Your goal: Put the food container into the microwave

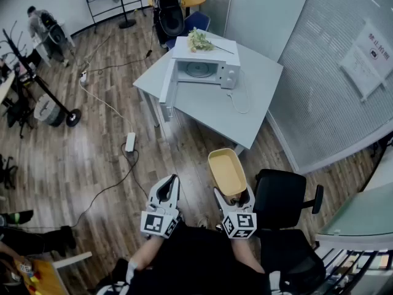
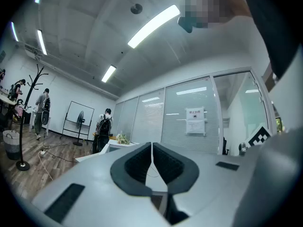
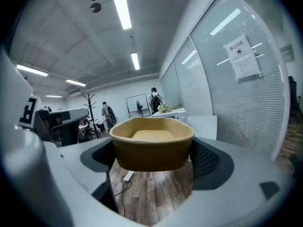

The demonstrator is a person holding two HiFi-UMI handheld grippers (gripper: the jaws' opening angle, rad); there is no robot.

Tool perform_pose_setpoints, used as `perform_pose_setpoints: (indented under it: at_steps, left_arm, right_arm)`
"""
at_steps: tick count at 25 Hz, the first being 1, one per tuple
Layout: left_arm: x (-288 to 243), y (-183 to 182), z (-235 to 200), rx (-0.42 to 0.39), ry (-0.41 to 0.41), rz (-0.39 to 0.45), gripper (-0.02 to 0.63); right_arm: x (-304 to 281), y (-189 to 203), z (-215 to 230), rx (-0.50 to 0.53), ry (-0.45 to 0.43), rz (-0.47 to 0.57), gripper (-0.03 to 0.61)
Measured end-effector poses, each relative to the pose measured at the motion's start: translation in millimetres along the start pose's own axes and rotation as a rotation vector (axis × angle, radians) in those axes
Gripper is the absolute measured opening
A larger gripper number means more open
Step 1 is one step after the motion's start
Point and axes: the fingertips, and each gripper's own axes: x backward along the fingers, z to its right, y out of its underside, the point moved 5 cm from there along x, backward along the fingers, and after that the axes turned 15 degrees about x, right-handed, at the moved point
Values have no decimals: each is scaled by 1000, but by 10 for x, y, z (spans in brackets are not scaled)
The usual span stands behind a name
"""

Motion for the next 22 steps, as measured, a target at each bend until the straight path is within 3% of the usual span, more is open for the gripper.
perform_pose_setpoints:
  at_steps: [22]
  left_arm:
    - [-3, -152, -450, 31, 25, -9, 31]
  right_arm:
    - [-291, -149, -314, -10, 36, 9, 497]
